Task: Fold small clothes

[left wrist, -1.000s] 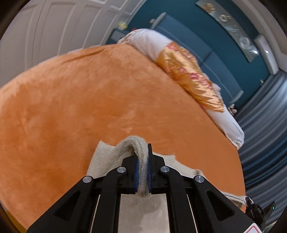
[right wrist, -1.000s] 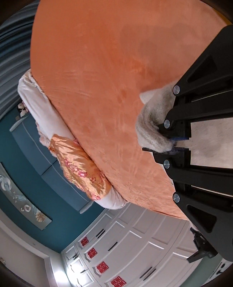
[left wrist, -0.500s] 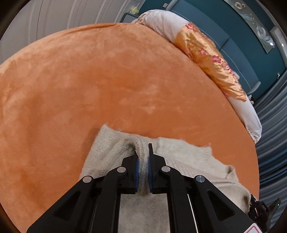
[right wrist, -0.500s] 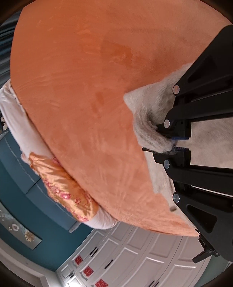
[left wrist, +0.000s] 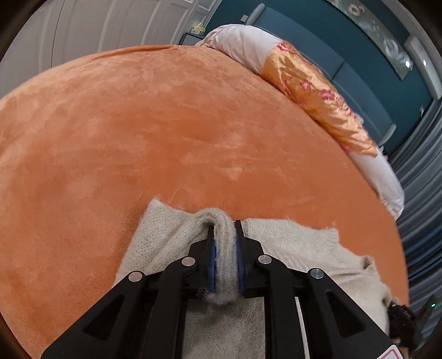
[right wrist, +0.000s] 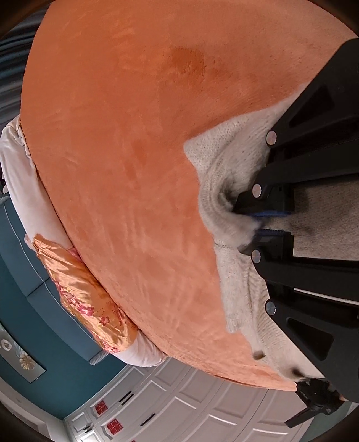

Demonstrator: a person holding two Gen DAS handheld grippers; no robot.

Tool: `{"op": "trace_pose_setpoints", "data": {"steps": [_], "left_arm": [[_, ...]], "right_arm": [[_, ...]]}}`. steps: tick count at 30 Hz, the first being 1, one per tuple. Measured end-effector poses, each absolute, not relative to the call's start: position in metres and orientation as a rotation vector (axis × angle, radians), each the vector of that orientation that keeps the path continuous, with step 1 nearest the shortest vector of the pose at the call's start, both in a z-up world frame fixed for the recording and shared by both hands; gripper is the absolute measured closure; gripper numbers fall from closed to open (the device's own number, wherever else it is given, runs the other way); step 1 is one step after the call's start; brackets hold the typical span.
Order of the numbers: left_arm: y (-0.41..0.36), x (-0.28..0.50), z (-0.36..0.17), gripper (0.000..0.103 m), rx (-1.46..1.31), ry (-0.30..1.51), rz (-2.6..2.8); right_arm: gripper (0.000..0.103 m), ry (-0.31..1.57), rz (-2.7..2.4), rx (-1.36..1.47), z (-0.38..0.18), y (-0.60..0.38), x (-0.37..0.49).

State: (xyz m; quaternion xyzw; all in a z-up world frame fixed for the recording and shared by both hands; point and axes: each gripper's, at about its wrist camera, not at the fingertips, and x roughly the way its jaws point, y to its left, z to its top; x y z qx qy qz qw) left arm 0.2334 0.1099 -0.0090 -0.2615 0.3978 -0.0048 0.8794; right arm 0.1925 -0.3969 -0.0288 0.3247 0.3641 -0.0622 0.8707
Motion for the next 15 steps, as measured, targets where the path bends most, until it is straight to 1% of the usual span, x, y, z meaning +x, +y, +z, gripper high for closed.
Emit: {"op": "trace_pose_setpoints", "data": {"steps": [3, 4, 5, 6, 7, 8, 9, 10, 12, 14, 15], "left_arm": [[0.118, 0.229, 0.002, 0.086, -0.598, 0.828, -0.016], [0.122, 0.223, 0.011, 0.085, -0.619, 0.816, -0.016], [0.126, 0.215, 0.022, 0.065, -0.637, 0.791, -0.002], [0.134, 0.201, 0.037, 0.039, -0.649, 0.740, 0.047], [0.141, 0.187, 0.051, 0.033, -0.667, 0.683, 0.074], [0.150, 0.171, 0.067, 0.030, -0.696, 0.618, 0.066], [0.153, 0.164, 0.076, 0.030, -0.696, 0.608, 0.054], [0.153, 0.159, 0.085, 0.030, -0.675, 0.624, 0.043], [0.140, 0.153, 0.094, 0.030, -0.590, 0.696, 0.029], [0.116, 0.146, 0.095, 0.030, -0.496, 0.773, 0.003], [0.099, 0.139, 0.091, 0.030, -0.443, 0.811, -0.022]], "right_arm": [[0.094, 0.773, -0.111, 0.742, -0.016, -0.407, 0.188], [0.085, 0.752, -0.108, 0.770, -0.005, -0.412, 0.182], [0.066, 0.688, -0.111, 0.793, 0.012, -0.419, 0.167], [0.053, 0.636, -0.135, 0.788, 0.027, -0.423, 0.154], [0.041, 0.594, -0.170, 0.768, 0.041, -0.426, 0.140], [0.041, 0.591, -0.182, 0.714, 0.057, -0.426, 0.127], [0.042, 0.620, -0.176, 0.671, 0.064, -0.423, 0.123], [0.046, 0.684, -0.177, 0.579, 0.073, -0.411, 0.120], [0.050, 0.744, -0.148, 0.457, 0.082, -0.386, 0.113], [0.057, 0.786, -0.079, 0.360, 0.085, -0.350, 0.102], [0.059, 0.801, -0.050, 0.328, 0.083, -0.332, 0.096]]}}
